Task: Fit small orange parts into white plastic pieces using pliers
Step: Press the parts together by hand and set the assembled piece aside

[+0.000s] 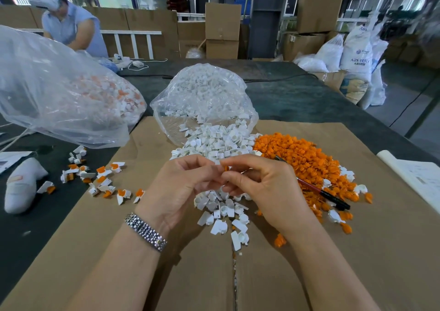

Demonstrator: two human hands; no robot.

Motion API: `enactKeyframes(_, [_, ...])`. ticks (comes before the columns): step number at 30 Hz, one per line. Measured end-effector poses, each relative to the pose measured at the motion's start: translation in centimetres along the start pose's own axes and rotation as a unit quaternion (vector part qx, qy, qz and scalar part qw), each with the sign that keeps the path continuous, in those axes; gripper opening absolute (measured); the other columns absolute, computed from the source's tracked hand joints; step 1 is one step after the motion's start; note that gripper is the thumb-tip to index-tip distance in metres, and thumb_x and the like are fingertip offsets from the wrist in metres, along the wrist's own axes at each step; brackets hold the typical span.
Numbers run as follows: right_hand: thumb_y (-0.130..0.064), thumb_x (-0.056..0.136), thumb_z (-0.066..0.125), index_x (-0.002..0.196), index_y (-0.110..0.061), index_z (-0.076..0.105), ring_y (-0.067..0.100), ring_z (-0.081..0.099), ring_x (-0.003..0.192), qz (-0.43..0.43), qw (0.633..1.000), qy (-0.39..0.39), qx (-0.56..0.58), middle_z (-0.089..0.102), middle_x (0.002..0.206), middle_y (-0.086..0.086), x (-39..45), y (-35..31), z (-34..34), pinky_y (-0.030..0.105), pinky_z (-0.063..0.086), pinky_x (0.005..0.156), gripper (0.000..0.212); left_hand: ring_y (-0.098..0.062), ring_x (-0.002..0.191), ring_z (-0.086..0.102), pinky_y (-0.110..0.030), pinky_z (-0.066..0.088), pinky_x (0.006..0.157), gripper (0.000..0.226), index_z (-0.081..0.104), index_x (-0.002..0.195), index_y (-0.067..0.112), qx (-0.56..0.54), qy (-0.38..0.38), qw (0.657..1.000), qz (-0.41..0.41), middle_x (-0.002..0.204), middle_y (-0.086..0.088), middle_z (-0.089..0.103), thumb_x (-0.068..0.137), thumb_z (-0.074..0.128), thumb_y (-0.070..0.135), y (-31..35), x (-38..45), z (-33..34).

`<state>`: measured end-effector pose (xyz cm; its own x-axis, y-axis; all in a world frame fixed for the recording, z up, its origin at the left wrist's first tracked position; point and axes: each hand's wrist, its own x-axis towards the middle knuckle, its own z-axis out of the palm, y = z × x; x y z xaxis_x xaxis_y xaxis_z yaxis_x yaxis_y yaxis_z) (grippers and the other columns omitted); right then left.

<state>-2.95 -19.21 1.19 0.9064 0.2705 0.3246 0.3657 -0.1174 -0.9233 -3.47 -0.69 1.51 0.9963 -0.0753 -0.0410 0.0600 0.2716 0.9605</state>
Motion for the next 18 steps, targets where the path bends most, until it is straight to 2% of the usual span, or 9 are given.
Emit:
enactKeyframes(6, [-0.009, 0.089, 0.074, 0.11, -0.014, 0.076, 0.018, 0.076, 0.075, 0.028, 0.999, 0.003, 0.031, 0.078, 0.084, 0.003, 0.11, 0.04, 0.11, 0.024, 0.061, 0.07, 0.022, -0.025, 0.071, 0.072, -0.023, 0.058, 0.065, 0.023, 0.075, 0.072, 0.004, 0.006, 0.015, 1.0, 0.008, 0.078, -0.021, 0.072, 0.058, 0.088, 0.016, 0.13, -0.18, 0.41])
enactKeyframes(9, [-0.009, 0.089, 0.074, 0.111, -0.014, 0.075, 0.018, 0.076, 0.075, 0.036, 0.999, 0.0, 0.038, 0.078, 0.083, 0.003, 0.07, 0.09, 0.2, 0.023, 0.06, 0.07, 0.023, -0.023, 0.068, 0.071, -0.021, 0.056, 0.063, 0.008, 0.074, 0.07, 0.004, 0.028, 0.025, 0.999, 0.01, 0.075, -0.019, 0.072, 0.074, 0.081, 0.002, 0.0, -0.16, 0.5])
enactKeyframes(13, [-0.012, 0.089, 0.074, 0.116, -0.016, 0.072, 0.022, 0.077, 0.079, 0.046, 0.995, -0.018, 0.089, 0.077, 0.089, 0.006, 0.12, -0.27, -0.01, 0.027, 0.062, 0.072, 0.027, -0.02, 0.067, 0.07, -0.021, 0.056, 0.062, 0.013, 0.073, 0.071, 0.002, 0.037, 0.043, 0.998, 0.019, 0.078, -0.017, 0.073, 0.082, 0.072, -0.005, -0.04, -0.12, 0.27])
enactKeyframes(15, [-0.013, 0.092, 0.071, 0.115, -0.013, 0.071, 0.026, 0.077, 0.082, 0.063, 0.989, -0.012, 0.133, 0.076, 0.091, 0.01, 0.2, -0.31, -0.26, 0.029, 0.062, 0.073, 0.023, -0.019, 0.069, 0.07, -0.021, 0.055, 0.063, 0.007, 0.074, 0.074, 0.002, 0.034, 0.044, 0.998, 0.024, 0.078, -0.016, 0.073, 0.077, 0.08, 0.004, 0.18, -0.13, 0.27])
enactKeyframes(18, [-0.011, 0.094, 0.069, 0.108, -0.008, 0.075, 0.028, 0.077, 0.081, 0.091, 0.982, 0.011, 0.165, 0.076, 0.088, 0.012, 0.3, -0.16, -0.43, 0.028, 0.062, 0.07, 0.015, -0.02, 0.07, 0.071, -0.021, 0.056, 0.063, 0.024, 0.074, 0.074, 0.004, 0.029, 0.029, 0.999, 0.033, 0.076, -0.016, 0.071, 0.062, 0.086, 0.021, 0.25, -0.26, 0.44])
